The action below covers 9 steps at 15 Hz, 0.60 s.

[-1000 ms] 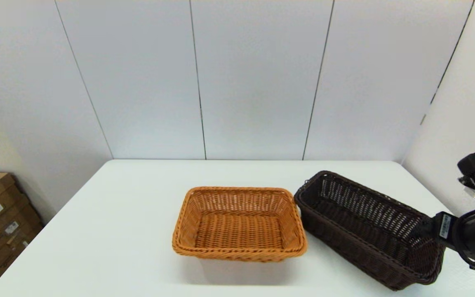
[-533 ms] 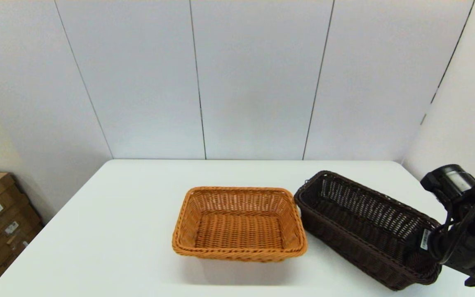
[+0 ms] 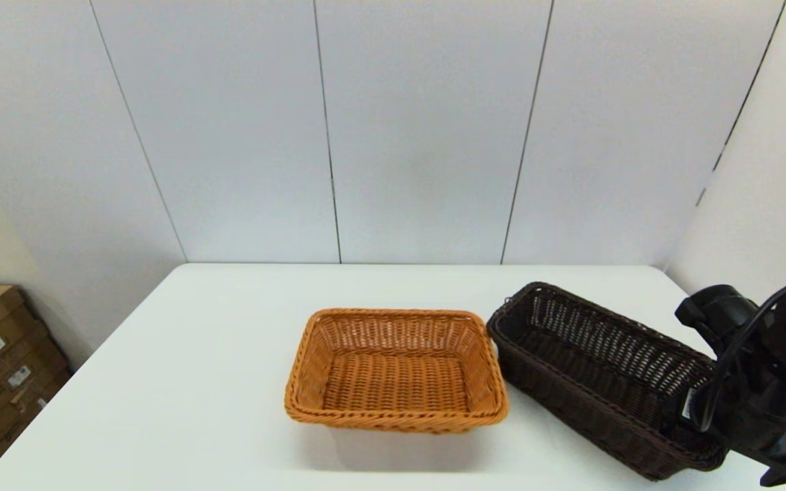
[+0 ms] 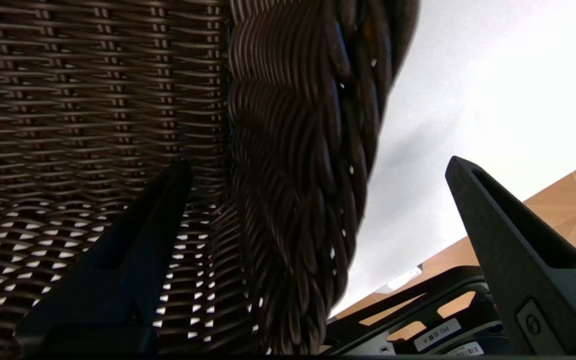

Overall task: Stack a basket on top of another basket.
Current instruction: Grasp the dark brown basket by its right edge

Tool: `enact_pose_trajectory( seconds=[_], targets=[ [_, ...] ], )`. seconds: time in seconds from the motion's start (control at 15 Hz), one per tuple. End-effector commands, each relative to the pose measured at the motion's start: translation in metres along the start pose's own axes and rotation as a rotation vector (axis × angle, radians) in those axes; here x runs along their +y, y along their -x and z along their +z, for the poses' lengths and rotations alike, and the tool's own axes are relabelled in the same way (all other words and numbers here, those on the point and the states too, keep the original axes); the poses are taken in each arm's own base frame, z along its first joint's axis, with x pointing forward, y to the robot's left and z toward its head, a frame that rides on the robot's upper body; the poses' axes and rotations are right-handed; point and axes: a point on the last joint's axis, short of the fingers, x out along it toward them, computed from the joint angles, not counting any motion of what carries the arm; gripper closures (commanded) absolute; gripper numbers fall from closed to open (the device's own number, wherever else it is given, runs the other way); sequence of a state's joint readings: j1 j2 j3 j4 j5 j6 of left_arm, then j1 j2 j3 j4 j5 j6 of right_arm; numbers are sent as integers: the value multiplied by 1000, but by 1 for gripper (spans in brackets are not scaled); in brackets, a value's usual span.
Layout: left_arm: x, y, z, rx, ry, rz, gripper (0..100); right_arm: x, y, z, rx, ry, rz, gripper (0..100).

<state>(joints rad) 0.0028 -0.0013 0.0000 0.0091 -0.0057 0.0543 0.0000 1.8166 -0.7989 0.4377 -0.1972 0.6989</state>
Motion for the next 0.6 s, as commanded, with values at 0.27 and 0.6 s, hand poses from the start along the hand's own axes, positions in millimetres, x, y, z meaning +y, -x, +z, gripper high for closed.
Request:
enact_pose_trajectory(
  seconds=[0.27, 0.6],
  targets=[
    [0, 0, -1, 6, -1, 0, 0, 4, -1, 7, -4, -31, 4, 100],
    [0, 0, -1, 6, -1, 0, 0, 4, -6, 10, 8, -40, -7, 100]
  ],
)
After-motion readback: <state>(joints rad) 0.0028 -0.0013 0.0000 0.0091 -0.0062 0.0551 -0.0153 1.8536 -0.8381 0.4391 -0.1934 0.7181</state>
